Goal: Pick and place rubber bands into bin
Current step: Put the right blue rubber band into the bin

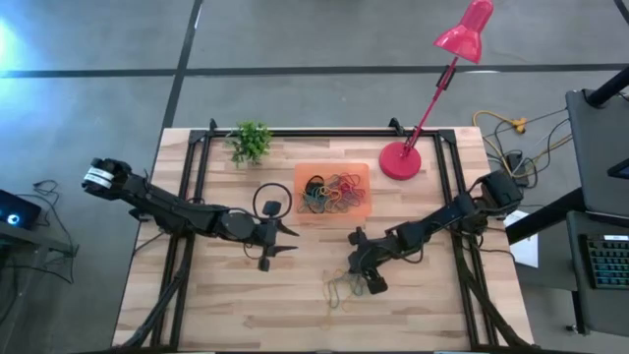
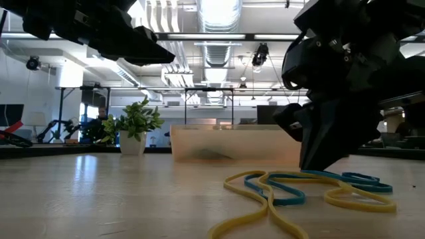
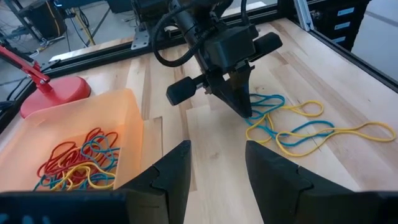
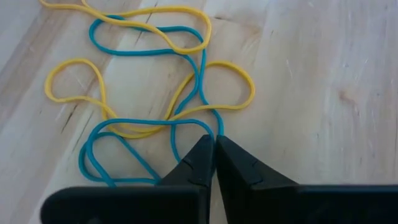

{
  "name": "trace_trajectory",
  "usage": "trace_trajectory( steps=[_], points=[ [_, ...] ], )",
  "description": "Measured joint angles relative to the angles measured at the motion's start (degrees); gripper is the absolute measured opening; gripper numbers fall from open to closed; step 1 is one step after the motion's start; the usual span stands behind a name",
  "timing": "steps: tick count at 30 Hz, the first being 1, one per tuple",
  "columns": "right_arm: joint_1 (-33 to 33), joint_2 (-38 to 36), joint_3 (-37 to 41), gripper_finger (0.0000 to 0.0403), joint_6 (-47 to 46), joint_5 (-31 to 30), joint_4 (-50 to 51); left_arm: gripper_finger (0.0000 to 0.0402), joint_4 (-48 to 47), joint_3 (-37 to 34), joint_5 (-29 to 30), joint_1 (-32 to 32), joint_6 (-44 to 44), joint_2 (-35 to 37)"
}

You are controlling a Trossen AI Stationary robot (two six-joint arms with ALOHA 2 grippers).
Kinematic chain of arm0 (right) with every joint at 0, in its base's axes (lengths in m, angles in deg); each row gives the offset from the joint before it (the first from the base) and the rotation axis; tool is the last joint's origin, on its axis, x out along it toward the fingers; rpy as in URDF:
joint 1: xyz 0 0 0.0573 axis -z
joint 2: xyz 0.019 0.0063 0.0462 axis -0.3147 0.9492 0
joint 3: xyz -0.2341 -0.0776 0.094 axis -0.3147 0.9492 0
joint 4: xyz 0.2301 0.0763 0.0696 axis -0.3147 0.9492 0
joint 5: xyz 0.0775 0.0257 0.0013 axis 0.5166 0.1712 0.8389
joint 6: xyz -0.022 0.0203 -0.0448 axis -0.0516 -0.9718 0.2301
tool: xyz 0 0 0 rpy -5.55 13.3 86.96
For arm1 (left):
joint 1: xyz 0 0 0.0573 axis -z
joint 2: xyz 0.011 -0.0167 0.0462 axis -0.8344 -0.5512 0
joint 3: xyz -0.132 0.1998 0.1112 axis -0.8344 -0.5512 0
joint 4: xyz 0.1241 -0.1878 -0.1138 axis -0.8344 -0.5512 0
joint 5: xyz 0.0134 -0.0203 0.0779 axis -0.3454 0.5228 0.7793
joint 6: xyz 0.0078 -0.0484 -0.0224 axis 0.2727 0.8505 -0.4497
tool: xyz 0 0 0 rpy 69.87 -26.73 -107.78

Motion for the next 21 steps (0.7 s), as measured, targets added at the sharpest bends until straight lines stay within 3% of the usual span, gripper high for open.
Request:
trace_trajectory(
  steps=[12,21],
  points=[
    [-0.1,-2.2,0.0,0.0008,0.6,-2.1,0.4,0.0137,0.1,-0.8,0.0,0.0,0.0,0.0],
    [-0.2,-9.0,0.0,0.0008,3.3,-3.2,1.2,0.0137,0.2,-0.9,0.0,0.0,0.0,0.0]
  ],
)
